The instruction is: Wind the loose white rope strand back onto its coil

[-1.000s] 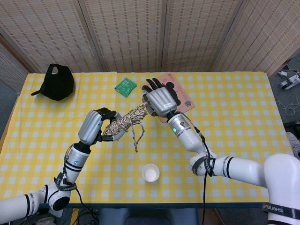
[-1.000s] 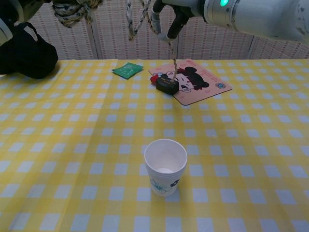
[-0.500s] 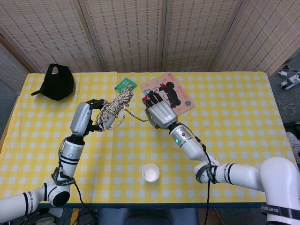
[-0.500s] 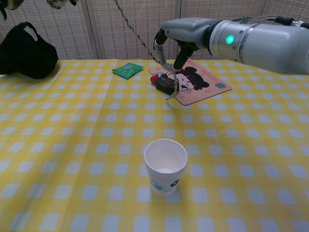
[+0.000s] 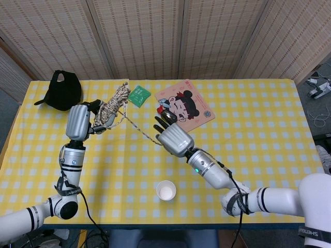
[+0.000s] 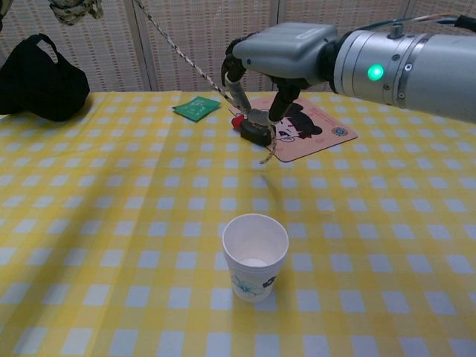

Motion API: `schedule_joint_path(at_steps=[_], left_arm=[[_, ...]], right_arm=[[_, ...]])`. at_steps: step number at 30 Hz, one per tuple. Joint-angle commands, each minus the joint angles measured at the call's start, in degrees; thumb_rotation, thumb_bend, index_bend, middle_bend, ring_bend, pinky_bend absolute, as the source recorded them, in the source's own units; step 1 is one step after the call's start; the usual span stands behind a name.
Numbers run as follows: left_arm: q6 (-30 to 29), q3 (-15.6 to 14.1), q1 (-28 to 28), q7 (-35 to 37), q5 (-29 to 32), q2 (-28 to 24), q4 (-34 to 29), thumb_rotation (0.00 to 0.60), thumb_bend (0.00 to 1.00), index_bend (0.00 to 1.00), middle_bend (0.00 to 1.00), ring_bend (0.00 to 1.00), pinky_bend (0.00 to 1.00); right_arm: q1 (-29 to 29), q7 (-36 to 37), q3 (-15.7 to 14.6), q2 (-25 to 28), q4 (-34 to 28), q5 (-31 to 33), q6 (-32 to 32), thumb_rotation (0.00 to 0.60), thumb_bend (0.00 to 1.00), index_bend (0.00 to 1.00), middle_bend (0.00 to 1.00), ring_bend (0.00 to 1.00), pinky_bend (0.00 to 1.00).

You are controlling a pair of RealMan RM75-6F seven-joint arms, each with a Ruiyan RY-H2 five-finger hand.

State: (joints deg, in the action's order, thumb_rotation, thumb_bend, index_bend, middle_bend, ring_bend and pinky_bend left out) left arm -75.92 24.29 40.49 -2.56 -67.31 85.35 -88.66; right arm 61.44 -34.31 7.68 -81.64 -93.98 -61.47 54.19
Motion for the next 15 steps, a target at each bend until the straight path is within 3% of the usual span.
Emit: schedule_joint_path(at_steps=[1, 9, 15], left_arm=[[0.4, -0.7, 0.3, -3.4, 1.7, 0.8, 2.3, 0.363, 0.36, 0.78, 0.81, 0.65, 0.52], [2.5, -2.6, 0.6, -8.4, 3.3, 1.0, 4.5, 0.364, 0.36, 0.78, 0.81, 0.65, 0.52], [2.6, -5.7, 0.4, -10.5, 0.4, 1.7, 5.8, 0.366, 0.36, 0.78, 0.81, 0.65, 0.52]], right_arm=[[-0.2, -2.8, 0.4, 3.5, -5.3, -2.8, 1.8, 0.6, 0.43, 0.61, 0.22, 0.0, 0.0], [-0.1, -3.2, 3.1, 7.4, -11.9, -5.9, 3.3, 0.6, 0.43, 0.61, 0.22, 0.0, 0.0], [1.1, -2.2, 6.6, 7.5, -12.0, -4.1, 3.1, 0.6, 0.43, 0.61, 0.22, 0.0, 0.0]])
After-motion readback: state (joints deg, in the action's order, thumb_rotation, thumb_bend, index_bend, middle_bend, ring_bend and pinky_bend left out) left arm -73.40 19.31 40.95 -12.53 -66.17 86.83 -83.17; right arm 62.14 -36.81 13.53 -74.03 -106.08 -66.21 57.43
